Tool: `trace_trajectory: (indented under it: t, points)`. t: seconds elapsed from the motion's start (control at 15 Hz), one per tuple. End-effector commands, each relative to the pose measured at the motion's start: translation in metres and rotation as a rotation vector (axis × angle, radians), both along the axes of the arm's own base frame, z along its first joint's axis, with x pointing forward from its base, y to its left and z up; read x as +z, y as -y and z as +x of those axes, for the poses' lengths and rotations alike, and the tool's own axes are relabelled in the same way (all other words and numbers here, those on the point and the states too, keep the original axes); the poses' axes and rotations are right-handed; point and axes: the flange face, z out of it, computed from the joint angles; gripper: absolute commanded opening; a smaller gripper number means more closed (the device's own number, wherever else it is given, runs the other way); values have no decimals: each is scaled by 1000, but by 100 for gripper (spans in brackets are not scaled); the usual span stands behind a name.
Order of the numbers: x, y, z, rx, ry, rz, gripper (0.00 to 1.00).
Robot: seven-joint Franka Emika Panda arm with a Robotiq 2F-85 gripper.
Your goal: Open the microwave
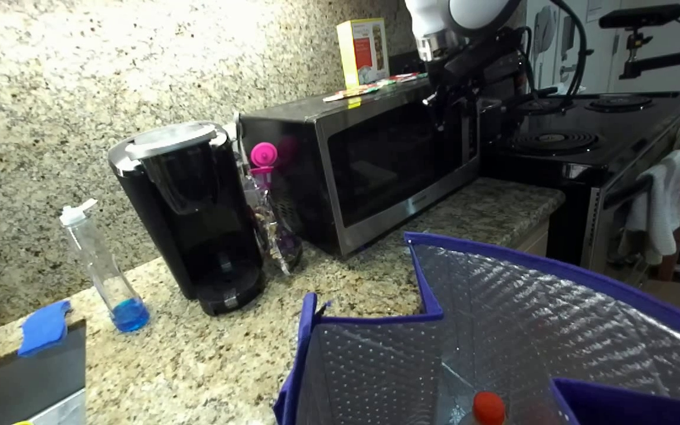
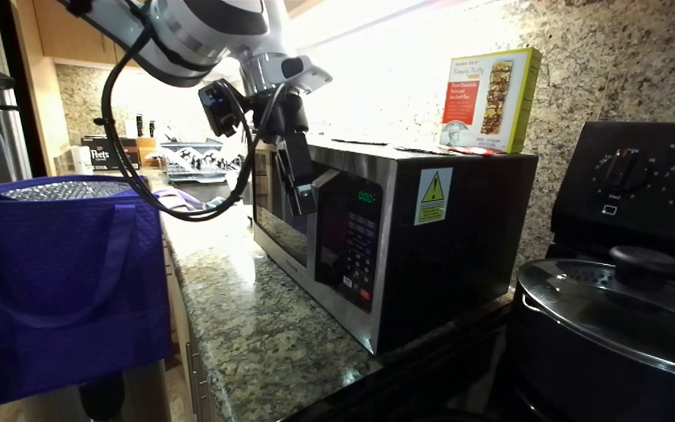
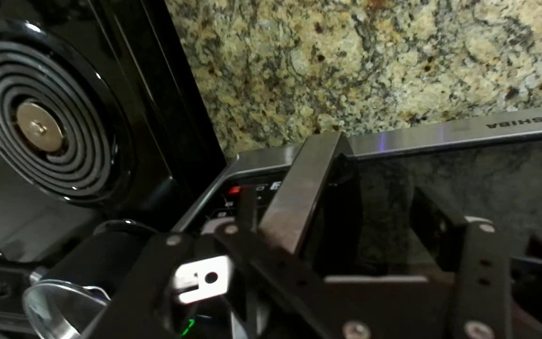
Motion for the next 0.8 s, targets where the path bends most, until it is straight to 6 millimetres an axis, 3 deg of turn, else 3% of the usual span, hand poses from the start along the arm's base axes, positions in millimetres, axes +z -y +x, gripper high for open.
trace_trajectory:
  t: [0.0,0.07,0.13,0.2,0.47,0.73]
  points:
    - [-12,13,-8,182,-21,25,54]
    - [-15,16,-10,224,-33,28,47]
    - [-18,19,-14,265,-52,36,71]
    - [-21,21,-17,309,-65,42,88]
    - [-17,24,-28,495,-102,14,100]
    - [-8,36,-37,636,-44,-10,100]
